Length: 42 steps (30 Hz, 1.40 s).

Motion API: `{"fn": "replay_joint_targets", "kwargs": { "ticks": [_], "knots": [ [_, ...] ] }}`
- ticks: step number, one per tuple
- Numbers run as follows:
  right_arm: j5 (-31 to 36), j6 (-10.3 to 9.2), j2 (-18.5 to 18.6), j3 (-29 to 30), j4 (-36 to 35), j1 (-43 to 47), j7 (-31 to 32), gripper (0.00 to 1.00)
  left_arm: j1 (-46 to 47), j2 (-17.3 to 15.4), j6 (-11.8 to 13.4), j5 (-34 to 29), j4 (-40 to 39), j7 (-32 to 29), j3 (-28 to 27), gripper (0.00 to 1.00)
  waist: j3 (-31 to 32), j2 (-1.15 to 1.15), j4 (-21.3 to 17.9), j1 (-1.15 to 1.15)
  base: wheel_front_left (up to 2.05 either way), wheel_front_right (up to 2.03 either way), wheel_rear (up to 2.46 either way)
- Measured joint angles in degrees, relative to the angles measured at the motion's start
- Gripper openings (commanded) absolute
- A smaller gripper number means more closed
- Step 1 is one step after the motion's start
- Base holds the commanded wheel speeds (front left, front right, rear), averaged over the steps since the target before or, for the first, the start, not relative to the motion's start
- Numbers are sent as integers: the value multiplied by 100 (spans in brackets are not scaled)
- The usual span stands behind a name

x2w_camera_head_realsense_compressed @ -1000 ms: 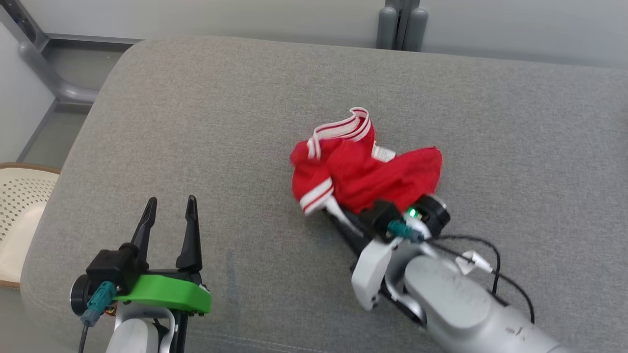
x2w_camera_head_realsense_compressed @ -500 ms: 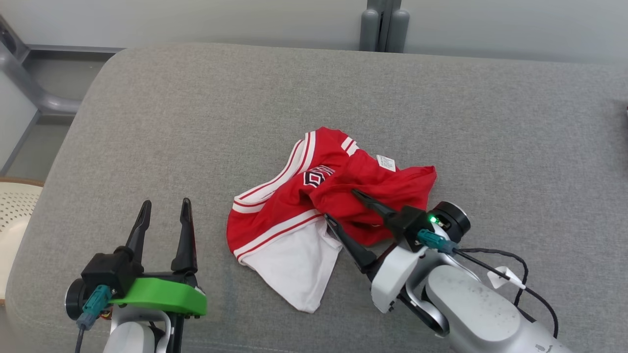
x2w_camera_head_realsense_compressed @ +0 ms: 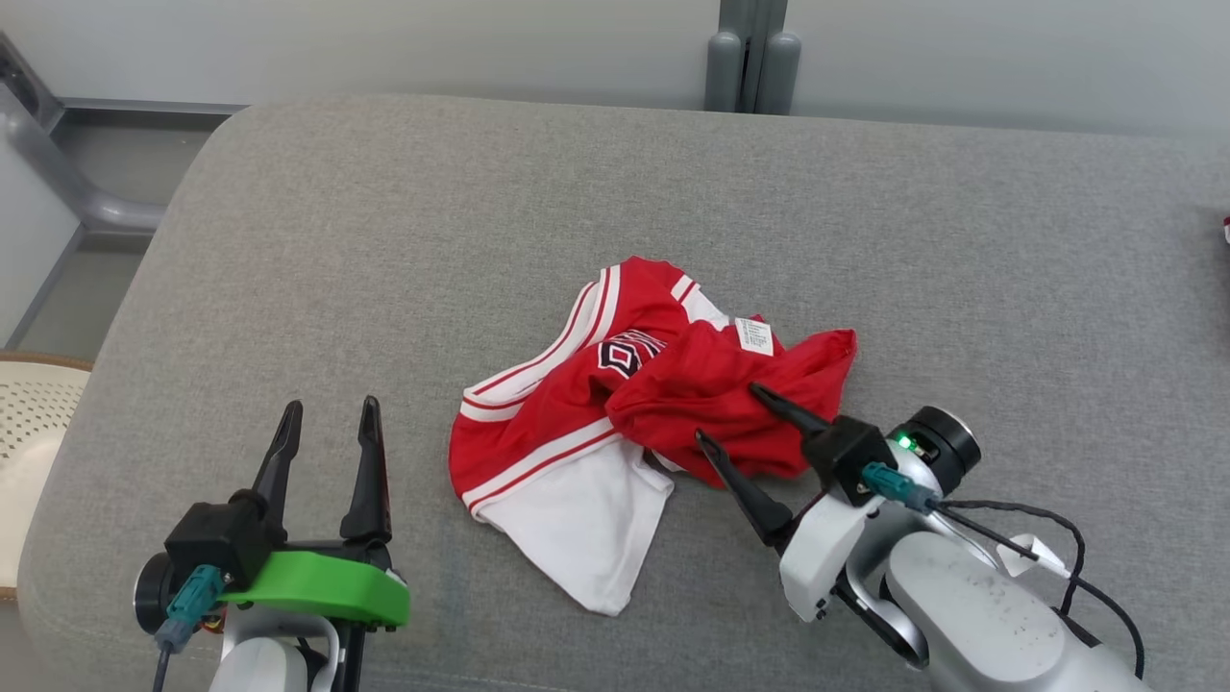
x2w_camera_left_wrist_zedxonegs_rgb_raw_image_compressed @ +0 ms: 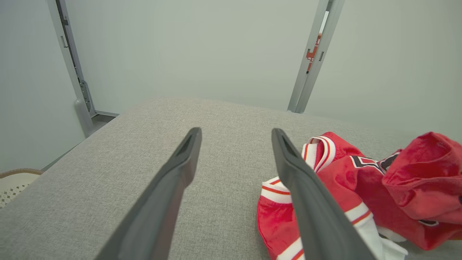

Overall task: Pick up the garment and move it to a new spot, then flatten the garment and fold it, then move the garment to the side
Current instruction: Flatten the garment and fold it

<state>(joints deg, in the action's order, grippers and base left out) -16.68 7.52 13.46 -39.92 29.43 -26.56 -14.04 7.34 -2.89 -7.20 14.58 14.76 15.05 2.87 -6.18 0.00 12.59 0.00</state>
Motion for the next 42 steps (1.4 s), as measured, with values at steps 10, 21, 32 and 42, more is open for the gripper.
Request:
{"fn": "replay_joint_targets", "kwargs": {
  "ticks": [10,21,32,42],
  "knots": [
    [38,0,-120,80,719,-303,4,0,-34,0,16,16,20,0,-55,100,31,0,73,0,0,0,0],
    [-533,0,355,2138,311,446,-97,0,-205,1,38,-11,-36,9,-100,100,175,0,-297,0,0,0,0],
    [-548,0,81,3263,-67,1099,-100,100,-199,2,38,-53,-32,9,-119,100,83,0,-510,0,0,0,0],
    [-215,0,-71,3574,-439,1289,-101,100,-198,2,32,-91,-35,9,-147,100,128,0,-654,0,0,0,0]
  ]
}}
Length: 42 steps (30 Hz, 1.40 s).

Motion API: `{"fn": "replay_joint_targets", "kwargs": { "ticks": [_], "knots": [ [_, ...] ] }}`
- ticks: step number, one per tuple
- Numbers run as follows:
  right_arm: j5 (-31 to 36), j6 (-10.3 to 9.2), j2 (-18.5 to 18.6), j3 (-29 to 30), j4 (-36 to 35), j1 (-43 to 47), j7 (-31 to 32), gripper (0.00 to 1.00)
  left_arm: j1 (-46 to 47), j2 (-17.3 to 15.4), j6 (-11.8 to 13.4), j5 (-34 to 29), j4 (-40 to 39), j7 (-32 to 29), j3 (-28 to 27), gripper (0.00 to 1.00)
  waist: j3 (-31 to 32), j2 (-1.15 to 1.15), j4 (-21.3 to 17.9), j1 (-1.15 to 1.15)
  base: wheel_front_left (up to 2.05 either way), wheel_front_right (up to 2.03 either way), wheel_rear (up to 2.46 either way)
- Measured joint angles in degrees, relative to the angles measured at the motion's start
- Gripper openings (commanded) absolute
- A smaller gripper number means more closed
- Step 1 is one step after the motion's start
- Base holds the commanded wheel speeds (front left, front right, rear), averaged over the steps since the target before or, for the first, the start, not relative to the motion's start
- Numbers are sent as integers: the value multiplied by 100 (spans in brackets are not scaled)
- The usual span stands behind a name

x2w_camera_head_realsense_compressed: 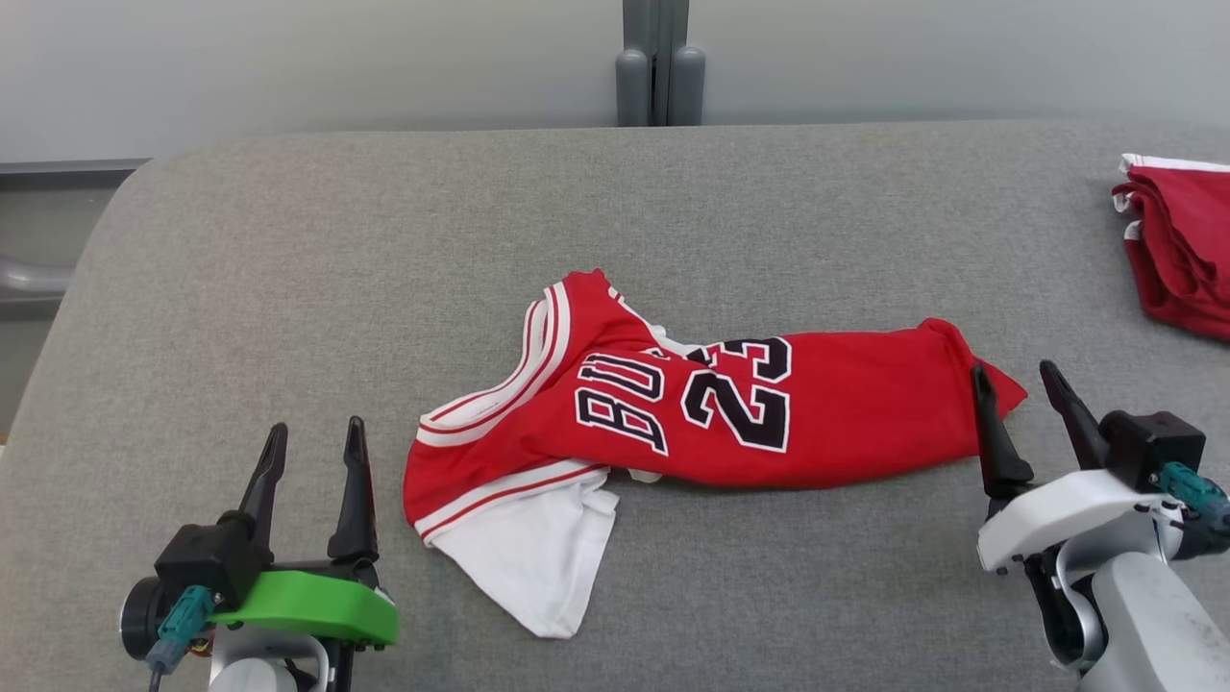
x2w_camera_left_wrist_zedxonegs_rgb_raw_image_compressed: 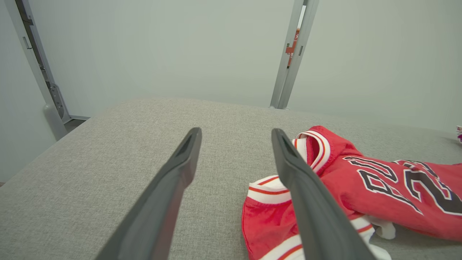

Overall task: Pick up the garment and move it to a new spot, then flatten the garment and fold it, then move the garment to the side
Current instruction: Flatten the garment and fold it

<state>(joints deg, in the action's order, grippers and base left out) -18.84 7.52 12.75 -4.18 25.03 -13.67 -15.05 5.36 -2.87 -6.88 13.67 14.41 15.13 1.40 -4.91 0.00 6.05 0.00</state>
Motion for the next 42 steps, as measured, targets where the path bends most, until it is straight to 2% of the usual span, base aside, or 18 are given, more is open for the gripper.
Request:
{"fn": "replay_joint_targets", "kwargs": {
  "ticks": [9,16,17,18,19,24,29,33,34,42],
  "knots": [
    [-3,0,-5,-92,467,36,238,100,7,0,-10,-5,-12,0,30,100,-35,0,-13,0,0,0,0],
    [-124,0,-20,-307,1365,-324,287,100,77,0,-15,-5,-20,0,71,100,-154,0,83,0,0,0,0],
    [-182,0,-31,-352,1562,-413,298,88,88,1,-16,-5,-18,0,77,100,-181,0,107,0,0,0,0],
    [-218,0,-33,-407,1694,-474,303,33,97,1,-16,-4,-14,0,73,100,-202,0,127,0,0,0,0],
    [-237,0,-34,-455,1786,-526,300,0,106,0,-16,-5,-14,0,73,100,-220,0,142,0,0,0,0],
    [-396,0,-8,-687,1938,-778,107,0,119,0,-16,-5,0,0,16,100,-275,0,159,0,0,0,0],
    [-465,0,99,-762,1475,-673,20,0,93,1,-14,12,14,0,-1,100,-205,0,41,0,0,0,0],
    [-508,0,168,-612,643,-208,4,0,31,1,4,31,7,0,-12,100,-120,0,-97,0,0,0,0],
    [-597,0,247,-404,-270,325,1,0,-21,2,16,33,-12,0,-14,100,-33,0,-231,0,0,0,0],
    [-398,0,325,36,-1777,1025,365,0,-120,2,34,38,-73,0,-25,100,59,0,-385,0,0,0,0]
  ]
}}
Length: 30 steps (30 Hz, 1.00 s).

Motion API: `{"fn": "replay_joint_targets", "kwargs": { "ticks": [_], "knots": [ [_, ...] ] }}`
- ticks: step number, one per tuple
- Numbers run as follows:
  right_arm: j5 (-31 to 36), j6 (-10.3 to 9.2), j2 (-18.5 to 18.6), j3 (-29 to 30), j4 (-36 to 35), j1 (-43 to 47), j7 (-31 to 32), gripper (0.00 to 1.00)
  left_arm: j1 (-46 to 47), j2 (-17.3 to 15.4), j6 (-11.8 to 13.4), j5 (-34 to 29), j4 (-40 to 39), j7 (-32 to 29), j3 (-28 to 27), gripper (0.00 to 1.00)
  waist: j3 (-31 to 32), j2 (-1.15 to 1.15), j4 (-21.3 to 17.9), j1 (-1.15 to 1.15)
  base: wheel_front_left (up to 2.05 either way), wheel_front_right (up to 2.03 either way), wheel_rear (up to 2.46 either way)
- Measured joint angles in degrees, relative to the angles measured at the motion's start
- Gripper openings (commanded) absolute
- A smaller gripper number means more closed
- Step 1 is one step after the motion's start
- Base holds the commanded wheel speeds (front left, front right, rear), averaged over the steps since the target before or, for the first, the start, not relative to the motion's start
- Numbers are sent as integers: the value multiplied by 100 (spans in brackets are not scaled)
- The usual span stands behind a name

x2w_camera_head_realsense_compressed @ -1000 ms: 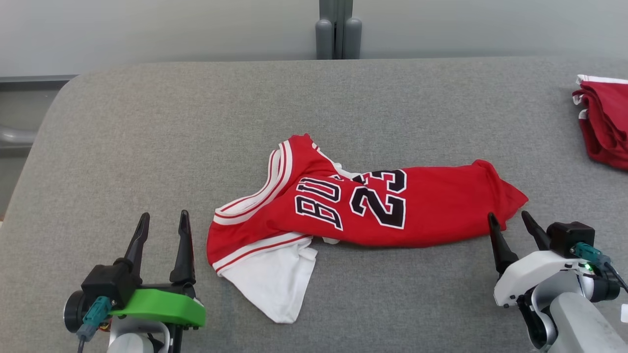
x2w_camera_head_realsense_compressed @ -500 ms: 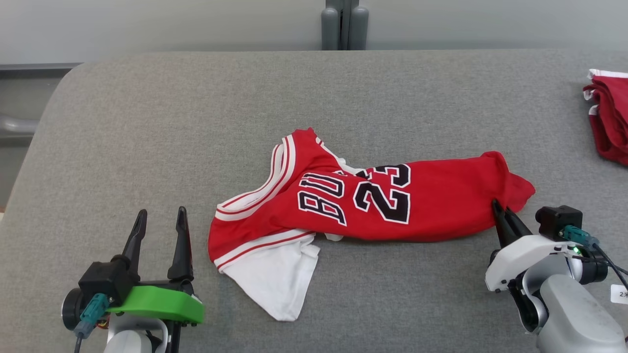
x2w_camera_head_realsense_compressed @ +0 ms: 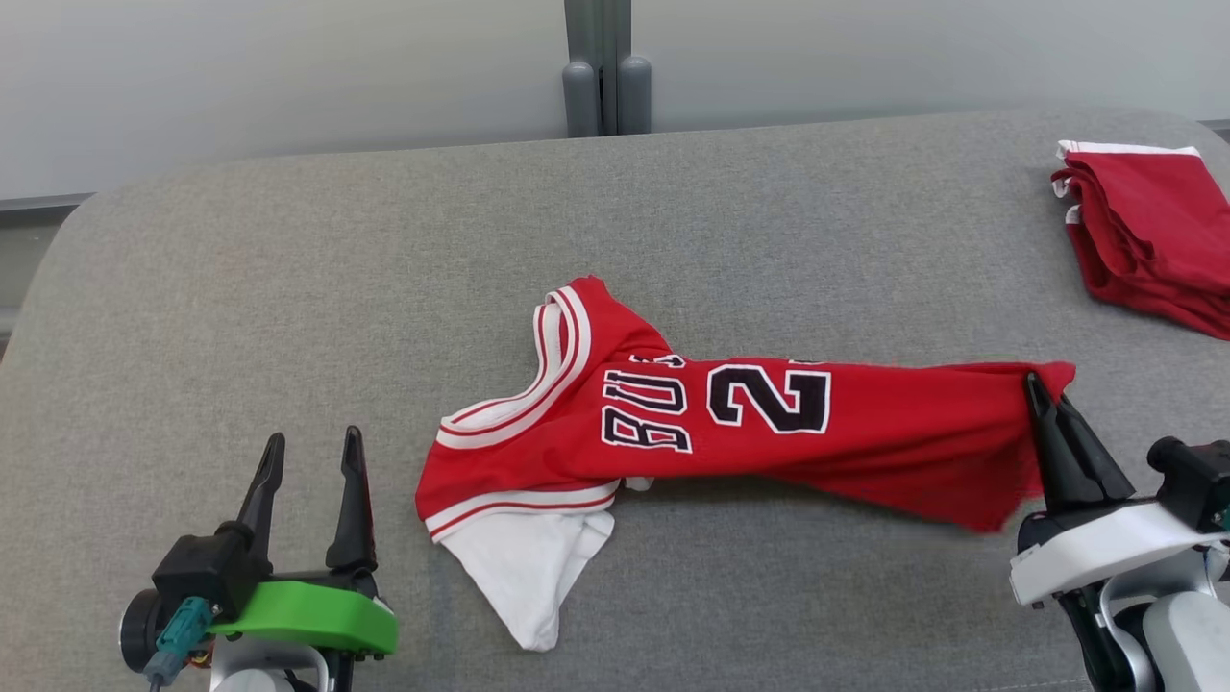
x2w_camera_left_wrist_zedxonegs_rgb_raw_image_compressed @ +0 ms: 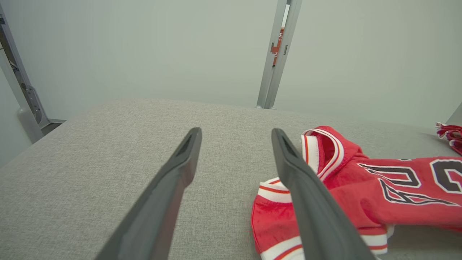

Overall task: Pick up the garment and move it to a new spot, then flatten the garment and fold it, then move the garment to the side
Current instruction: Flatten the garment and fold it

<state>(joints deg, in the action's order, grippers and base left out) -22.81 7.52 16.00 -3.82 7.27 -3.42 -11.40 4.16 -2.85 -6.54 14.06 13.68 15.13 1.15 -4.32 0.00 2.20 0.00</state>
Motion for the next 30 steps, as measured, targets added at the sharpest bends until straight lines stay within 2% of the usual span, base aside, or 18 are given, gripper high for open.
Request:
{"fn": "replay_joint_targets", "kwargs": {
  "ticks": [6,12,16,24,25,26,27,30],
  "knots": [
    [233,0,22,-54,-297,-208,327,0,29,0,1,63,27,0,112,100,-28,0,135,0,0,0,0],
    [380,0,158,-393,163,-1121,444,0,126,1,7,114,62,0,265,100,-124,0,395,0,0,0,0],
    [378,0,203,-633,973,-1982,453,0,275,0,7,157,100,0,363,100,-241,0,622,0,0,0,0],
    [270,-1,74,-790,3286,-3473,167,0,524,0,49,337,154,0,590,100,-565,0,1078,0,0,0,0],
    [270,0,47,-833,3552,-3591,126,32,533,0,51,347,155,0,613,100,-609,0,1126,0,0,0,0],
    [278,0,29,-878,3744,-3668,74,92,536,-1,53,349,159,0,623,100,-643,0,1164,0,0,0,0],
    [275,0,3,-918,3941,-3741,0,100,537,-1,57,354,163,0,633,100,-681,0,1204,0,0,0,0],
    [202,0,-54,-1061,4310,-3895,-180,100,543,-1,77,354,170,0,594,100,-773,0,1266,0,0,0,0]
  ]
}}
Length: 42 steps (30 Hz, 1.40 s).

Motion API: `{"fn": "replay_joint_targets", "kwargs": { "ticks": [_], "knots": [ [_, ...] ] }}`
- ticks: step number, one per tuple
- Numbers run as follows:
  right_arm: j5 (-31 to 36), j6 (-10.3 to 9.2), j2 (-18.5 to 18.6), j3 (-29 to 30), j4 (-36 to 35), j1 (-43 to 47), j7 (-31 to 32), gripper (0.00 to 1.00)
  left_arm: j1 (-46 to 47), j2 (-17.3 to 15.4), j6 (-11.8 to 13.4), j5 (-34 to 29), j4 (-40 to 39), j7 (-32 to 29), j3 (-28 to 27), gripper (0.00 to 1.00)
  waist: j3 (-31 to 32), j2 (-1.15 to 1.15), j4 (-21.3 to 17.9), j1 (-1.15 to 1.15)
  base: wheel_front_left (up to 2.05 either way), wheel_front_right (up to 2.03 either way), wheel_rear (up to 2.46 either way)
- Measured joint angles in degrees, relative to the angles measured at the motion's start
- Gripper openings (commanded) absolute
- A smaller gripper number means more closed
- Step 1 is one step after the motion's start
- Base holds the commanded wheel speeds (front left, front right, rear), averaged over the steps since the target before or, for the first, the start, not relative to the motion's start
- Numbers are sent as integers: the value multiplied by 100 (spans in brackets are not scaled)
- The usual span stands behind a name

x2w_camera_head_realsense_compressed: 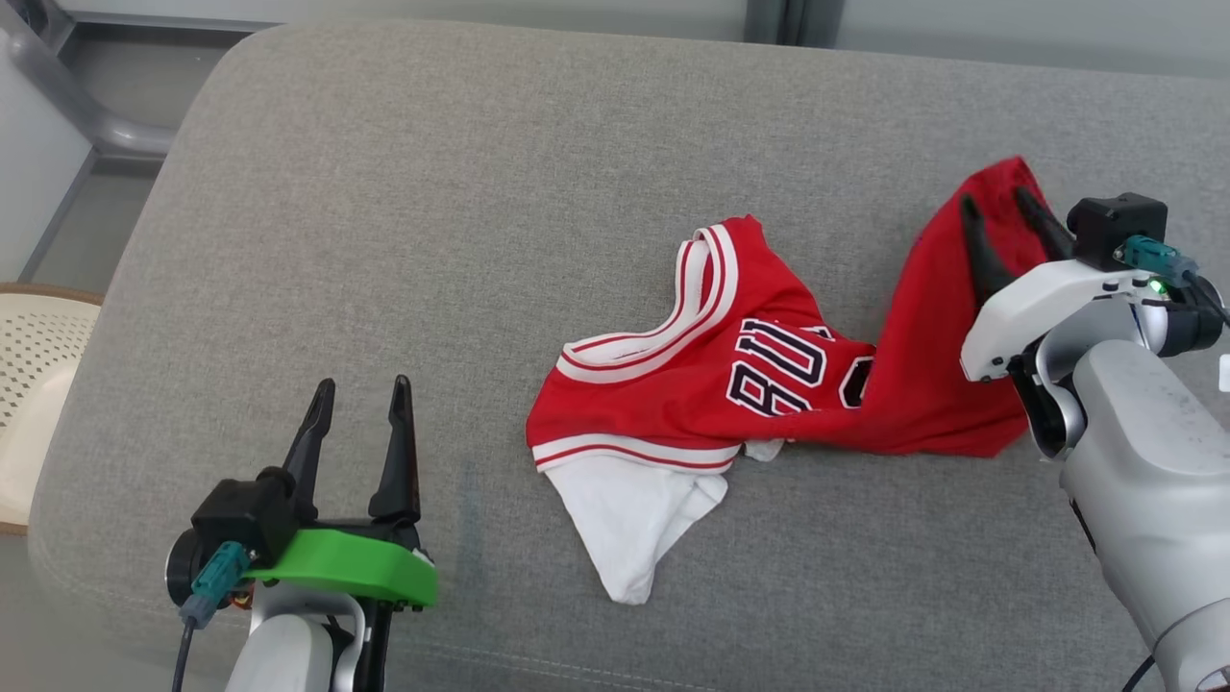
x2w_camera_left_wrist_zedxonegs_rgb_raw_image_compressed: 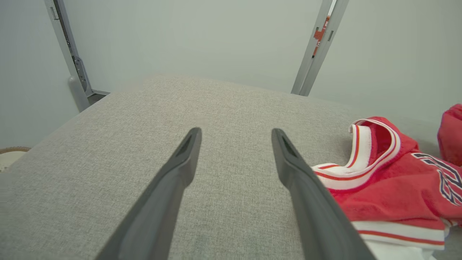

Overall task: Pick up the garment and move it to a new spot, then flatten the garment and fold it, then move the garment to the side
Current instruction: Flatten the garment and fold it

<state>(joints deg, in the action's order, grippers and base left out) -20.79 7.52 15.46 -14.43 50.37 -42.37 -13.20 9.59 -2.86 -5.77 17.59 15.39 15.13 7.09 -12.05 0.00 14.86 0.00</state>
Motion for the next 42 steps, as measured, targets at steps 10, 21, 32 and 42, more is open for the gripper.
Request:
{"fn": "replay_joint_targets", "kwargs": {
  "ticks": [10,21,32,42],
  "knots": [
    [-404,0,360,-223,49,396,-179,100,-2,1,22,-108,-71,0,-214,100,46,0,-312,0,0,0,0],
    [-911,0,467,-509,27,856,-185,100,-3,1,-11,-127,-99,0,-209,100,-34,0,-513,0,0,0,0],
    [-1057,0,435,-759,566,341,-185,100,75,1,-30,-168,-102,0,-191,100,-240,0,-377,0,0,0,0],
    [-1177,0,449,-1129,778,157,-154,0,103,1,-30,-168,-20,0,-202,100,-201,0,-315,0,0,0,0]
  ]
}}
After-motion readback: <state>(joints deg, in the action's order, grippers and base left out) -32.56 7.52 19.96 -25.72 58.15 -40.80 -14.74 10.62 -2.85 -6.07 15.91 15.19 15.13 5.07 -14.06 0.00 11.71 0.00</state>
